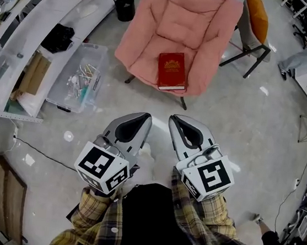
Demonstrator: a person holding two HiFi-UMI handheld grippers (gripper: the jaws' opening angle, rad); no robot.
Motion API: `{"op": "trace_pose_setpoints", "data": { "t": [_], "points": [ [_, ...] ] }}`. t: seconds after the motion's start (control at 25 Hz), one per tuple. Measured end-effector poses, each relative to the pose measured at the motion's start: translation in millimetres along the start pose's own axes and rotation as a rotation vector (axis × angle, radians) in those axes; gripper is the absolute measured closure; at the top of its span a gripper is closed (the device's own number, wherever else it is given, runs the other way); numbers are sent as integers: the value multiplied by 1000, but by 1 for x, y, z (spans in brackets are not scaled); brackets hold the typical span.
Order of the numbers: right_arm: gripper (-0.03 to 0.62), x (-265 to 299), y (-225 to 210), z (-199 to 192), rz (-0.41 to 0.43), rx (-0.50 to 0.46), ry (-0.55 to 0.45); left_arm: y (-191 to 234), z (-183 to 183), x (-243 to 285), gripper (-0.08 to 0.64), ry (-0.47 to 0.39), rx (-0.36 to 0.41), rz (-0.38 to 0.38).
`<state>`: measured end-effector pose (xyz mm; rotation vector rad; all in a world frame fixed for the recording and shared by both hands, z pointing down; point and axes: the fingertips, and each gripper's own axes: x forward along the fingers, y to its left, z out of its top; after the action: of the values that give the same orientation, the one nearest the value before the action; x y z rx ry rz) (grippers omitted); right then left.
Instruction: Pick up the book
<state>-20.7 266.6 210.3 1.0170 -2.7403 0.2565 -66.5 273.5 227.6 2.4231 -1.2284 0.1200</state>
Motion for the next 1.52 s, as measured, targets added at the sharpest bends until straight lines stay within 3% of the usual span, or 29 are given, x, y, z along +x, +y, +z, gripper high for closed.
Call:
{"op": "trace_pose_setpoints", "data": {
  "t": [0.32,0.56,1.16,1.52],
  "points": [
    [577,26,-22,-11,-59,47,61,35,-7,24,555,62,-50,-35],
    [577,48,-56,-21,-52,68,91,54,-3,60,555,79,-56,-32],
    [577,101,-190,28,-33,37,47,97,77,179,555,2,-22,17],
    [577,105,-233,31,-15,48,37,96,92,222,555,-7,-15,29]
  ]
}}
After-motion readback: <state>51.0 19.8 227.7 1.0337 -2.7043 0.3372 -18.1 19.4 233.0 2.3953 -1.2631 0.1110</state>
